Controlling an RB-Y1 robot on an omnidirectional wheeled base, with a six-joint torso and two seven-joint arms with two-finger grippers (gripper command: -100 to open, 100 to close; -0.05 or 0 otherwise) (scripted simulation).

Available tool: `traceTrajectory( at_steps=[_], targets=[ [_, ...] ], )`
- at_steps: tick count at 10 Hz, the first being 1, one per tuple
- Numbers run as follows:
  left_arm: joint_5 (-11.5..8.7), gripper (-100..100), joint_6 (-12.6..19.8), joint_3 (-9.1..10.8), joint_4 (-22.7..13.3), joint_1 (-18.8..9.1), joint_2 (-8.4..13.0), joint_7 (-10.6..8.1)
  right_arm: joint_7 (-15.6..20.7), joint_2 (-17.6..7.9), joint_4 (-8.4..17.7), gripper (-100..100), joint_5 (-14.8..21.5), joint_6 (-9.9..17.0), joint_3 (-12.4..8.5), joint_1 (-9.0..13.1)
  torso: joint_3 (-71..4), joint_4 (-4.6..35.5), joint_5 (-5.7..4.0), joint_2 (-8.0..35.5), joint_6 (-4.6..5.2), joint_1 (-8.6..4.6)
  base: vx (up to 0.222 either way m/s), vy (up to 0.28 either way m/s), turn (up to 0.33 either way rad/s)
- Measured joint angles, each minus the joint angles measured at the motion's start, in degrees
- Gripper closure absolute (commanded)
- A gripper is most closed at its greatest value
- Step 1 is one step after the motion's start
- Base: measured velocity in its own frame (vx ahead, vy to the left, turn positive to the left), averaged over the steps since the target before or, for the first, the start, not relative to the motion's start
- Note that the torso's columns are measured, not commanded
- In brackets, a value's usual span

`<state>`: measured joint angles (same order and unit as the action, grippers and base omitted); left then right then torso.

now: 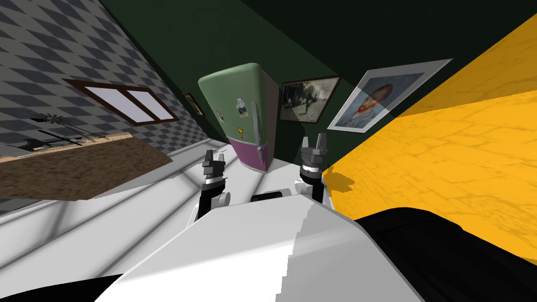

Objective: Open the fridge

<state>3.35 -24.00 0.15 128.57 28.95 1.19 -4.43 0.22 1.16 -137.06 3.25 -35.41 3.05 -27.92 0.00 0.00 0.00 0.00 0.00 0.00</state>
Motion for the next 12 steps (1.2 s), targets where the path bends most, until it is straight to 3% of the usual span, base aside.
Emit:
traceTrajectory(
  at_steps=[2,9,10,12],
  targets=[
    [0.0,0,0.0,0.0,0.0,0.0,0.0,0.0,0.0,0.0,0.0,0,0.0,0.0,0.0,0.0,-12.0,6.0,0.0,5.97,0.0,0.0,0.0,0.0,0.0],
    [0.0,0,-0.01,0.0,0.02,0.0,0.0,0.0,0.0,0.0,-0.02,0,0.0,0.0,0.0,0.0,-70.73,35.37,0.0,35.39,0.0,0.0,0.0,0.0,0.0],
    [0.0,-100,-0.01,0.0,0.02,0.0,0.0,0.0,0.0,0.0,-0.02,0,0.0,0.0,0.0,0.0,-79.19,39.6,0.0,39.62,0.0,0.0,0.037,-0.016,-0.029],
    [0.12,-100,1.1,0.07,0.45,0.24,2.66,0.02,0.0,0.0,0.01,0,0.0,0.0,0.0,-0.01,-84.35,42.01,-0.02,41.93,0.0,-0.07,0.087,-0.039,-0.052]
  ],
)
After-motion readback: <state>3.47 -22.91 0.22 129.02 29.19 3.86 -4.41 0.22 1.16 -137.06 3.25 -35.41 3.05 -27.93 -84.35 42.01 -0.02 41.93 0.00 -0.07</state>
